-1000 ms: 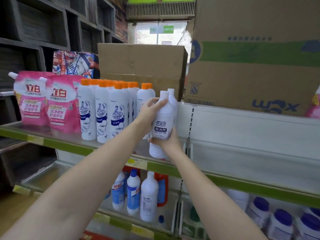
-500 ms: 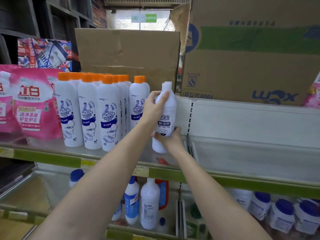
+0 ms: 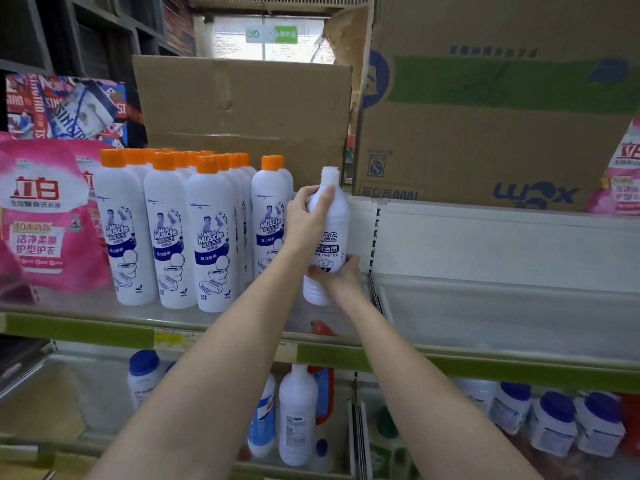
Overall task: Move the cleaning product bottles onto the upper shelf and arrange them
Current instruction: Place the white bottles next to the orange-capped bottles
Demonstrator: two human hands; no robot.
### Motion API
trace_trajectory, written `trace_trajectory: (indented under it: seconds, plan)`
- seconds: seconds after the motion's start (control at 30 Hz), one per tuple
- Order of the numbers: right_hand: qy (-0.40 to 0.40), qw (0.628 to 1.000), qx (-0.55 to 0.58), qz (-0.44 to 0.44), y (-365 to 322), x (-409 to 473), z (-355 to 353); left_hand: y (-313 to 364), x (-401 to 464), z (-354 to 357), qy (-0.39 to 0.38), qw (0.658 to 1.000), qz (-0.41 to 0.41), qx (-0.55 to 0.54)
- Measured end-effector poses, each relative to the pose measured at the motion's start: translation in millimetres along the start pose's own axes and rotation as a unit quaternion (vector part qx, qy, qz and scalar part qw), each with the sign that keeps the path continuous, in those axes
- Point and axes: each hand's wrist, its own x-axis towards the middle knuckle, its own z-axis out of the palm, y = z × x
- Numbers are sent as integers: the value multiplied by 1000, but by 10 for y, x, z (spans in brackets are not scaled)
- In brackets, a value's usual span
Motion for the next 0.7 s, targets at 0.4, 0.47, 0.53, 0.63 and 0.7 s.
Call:
trace_trajectory:
  seconds: [0.4, 0.47, 0.53, 0.63, 0.7]
  plan:
    - [-8, 997, -80, 8, 216, 110, 33, 85, -186, -4, 18, 998, -49, 29]
    - [-5, 996, -92, 17, 41, -180, -38, 64, -320, -32, 23, 996, -66, 53]
    - [0, 997, -72, 34, 22, -328, -144, -14, -475, -92, 40, 991, -105, 77]
    - [44, 996, -76, 23, 33, -477, -326, -115, -708, -185, 45, 979, -151, 127]
    - [55, 996, -75, 11, 33, -583, -444, -106, -844, -235, 38, 975, -170, 136]
